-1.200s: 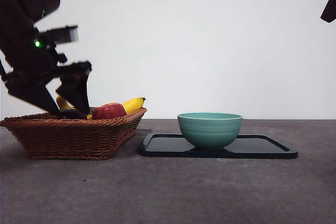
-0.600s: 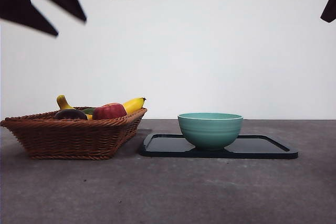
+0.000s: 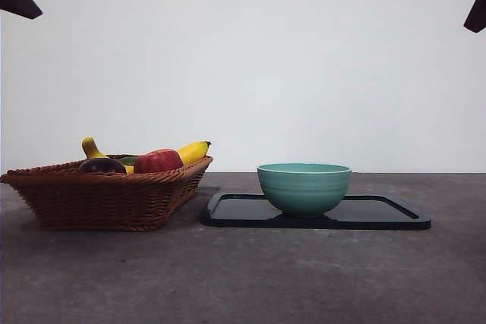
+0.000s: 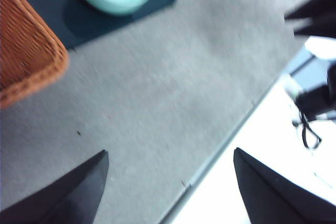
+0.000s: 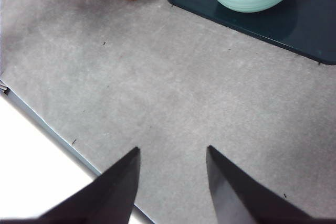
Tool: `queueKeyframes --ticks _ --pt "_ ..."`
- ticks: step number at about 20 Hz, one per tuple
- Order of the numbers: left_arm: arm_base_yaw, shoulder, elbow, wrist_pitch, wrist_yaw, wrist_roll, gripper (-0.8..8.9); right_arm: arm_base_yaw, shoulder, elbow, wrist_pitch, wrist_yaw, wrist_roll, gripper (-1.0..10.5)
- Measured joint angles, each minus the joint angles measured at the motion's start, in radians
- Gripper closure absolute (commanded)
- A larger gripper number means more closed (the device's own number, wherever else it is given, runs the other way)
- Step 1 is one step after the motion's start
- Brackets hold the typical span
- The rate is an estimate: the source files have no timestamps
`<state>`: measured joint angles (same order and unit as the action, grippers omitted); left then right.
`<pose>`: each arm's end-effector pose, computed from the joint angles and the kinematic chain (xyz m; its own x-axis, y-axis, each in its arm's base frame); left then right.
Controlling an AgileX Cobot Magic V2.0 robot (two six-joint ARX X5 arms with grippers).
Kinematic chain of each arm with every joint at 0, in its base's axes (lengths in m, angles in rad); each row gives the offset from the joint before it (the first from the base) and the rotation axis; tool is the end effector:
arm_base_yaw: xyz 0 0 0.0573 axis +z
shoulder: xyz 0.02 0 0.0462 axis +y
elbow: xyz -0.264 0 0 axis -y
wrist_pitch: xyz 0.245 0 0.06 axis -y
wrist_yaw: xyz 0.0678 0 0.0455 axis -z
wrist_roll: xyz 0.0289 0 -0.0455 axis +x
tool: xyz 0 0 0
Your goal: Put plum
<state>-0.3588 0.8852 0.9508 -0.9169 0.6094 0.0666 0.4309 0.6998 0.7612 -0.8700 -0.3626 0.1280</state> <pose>0.1381 -0.0695 0.3150 0.3050 -0.7257 -0.6167 0.6866 0.6163 -0.3857 0.1087 0.0613 0.2799 0.4384 0.5919 -0.6763 -0.5242 0.7797 0.3426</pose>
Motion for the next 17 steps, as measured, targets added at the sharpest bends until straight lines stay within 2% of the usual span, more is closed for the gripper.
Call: queueKeyframes --ticks 11,14,17 --pt "-0.004 0.0 0.0 0.0 0.0 0.021 4.39 0.0 0.0 0.0 0.0 0.0 0.012 7.5" --pt "-0.004 0.0 0.0 0.004 0.0 0.021 4.39 0.0 0.0 0.0 0.01 0.006 0.047 7.4" --pt "-0.004 0.0 0.0 0.01 0.0 0.021 4.39 0.0 0.009 0.0 0.063 0.049 0.106 7.0"
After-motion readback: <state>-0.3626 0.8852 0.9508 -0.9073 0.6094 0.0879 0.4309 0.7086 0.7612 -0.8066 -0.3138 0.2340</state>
